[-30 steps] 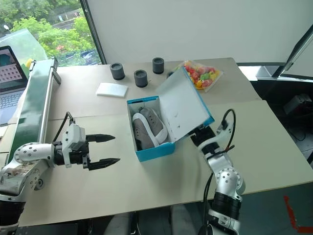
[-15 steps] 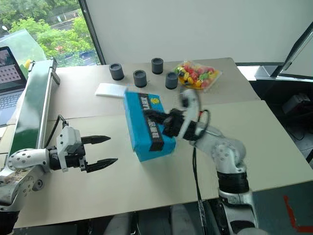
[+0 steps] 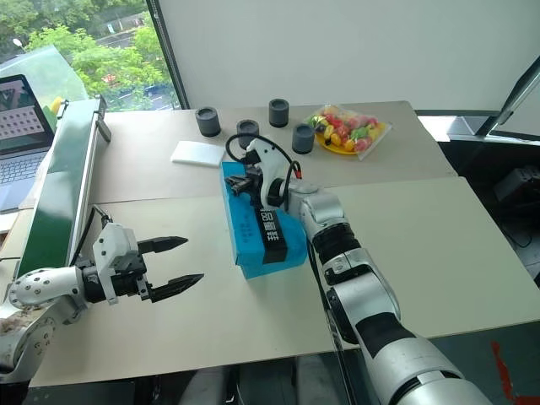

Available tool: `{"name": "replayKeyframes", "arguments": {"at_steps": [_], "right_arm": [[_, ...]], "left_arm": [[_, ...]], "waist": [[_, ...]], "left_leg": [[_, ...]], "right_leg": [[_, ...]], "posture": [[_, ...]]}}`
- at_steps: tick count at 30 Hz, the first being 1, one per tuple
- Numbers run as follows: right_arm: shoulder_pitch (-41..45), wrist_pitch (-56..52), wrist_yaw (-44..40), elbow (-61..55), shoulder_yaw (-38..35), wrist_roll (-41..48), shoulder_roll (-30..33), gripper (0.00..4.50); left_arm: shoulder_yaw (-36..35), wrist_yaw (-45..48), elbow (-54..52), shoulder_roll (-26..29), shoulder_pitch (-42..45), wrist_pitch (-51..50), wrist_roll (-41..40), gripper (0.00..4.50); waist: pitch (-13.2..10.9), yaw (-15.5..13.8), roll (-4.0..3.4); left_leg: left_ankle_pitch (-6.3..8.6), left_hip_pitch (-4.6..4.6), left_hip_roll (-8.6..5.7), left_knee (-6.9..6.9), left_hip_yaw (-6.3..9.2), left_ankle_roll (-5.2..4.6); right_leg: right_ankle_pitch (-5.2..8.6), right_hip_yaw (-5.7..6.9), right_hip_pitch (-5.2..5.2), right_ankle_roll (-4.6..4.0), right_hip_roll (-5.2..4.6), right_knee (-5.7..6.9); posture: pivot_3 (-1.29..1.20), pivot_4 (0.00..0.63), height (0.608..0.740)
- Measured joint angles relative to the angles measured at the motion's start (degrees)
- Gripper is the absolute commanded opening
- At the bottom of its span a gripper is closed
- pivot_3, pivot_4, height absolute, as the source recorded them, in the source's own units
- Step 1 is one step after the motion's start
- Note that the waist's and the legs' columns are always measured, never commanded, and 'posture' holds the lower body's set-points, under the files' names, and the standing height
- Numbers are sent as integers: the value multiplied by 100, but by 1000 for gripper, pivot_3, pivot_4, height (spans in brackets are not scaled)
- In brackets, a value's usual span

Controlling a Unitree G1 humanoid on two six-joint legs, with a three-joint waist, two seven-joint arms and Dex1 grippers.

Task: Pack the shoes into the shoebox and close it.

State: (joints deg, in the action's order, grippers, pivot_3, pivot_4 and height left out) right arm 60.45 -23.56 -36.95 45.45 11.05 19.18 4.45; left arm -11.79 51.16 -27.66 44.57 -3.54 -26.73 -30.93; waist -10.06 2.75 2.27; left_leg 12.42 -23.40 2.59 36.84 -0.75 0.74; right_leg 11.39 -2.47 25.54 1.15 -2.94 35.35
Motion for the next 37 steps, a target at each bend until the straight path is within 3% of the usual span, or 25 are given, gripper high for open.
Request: {"name": "replayKeyframes", "arguments": {"at_steps": [10, 19, 23, 29, 34, 37], "right_arm": [[-10, 383, -178, 311, 167, -869, -319, 10], [-12, 177, -204, 316, -297, -794, -441, 10], [-60, -705, -220, -476, -918, -177, -277, 10], [-120, -2472, 332, -2546, -2479, 1374, 409, 10], [-1000, -2505, 1067, -3097, -2280, 785, 1017, 10], [-1276, -2478, 1379, -3122, -2284, 625, 1019, 10]], "left_arm": [[-329, -926, -575, -379, -231, -470, -201, 4500], [-366, -2029, -850, -929, 49, -966, -323, 4500], [-554, -2720, -952, -1336, 186, -1130, -488, 4500], [-996, -4154, -1223, -2182, 415, -1360, -527, 4500], [-1076, -4816, -1234, -2422, 430, -1429, -321, 4500], [-1109, -5057, -1158, -2510, 435, -1428, -186, 4500]], "waist": [[7, 16, 6], [12, 90, 12], [11, 69, 13], [13, -66, 15], [14, -76, 17], [13, -11, 16]], "left_leg": [[0, 73, 2, 1, -2, 1], [0, 81, 11, 1, 1, 1], [1, 49, 15, 8, 10, 2], [7, 24, 14, 10, 28, 6], [7, 25, 8, 15, 27, 6], [7, 27, 8, 16, 19, 6]], "right_leg": [[12, -4, -42, -17, 5, 51], [14, -10, -46, -24, 19, 61], [12, -4, -26, -27, 23, 62], [10, 9, -27, -25, 23, 57], [11, 4, -29, -25, 23, 43], [11, -10, -21, -25, 28, 46]], "posture": [[0, 150, 740], [0, 150, 740], [0, 150, 740], [0, 150, 740], [0, 150, 740], [0, 150, 740]]}}
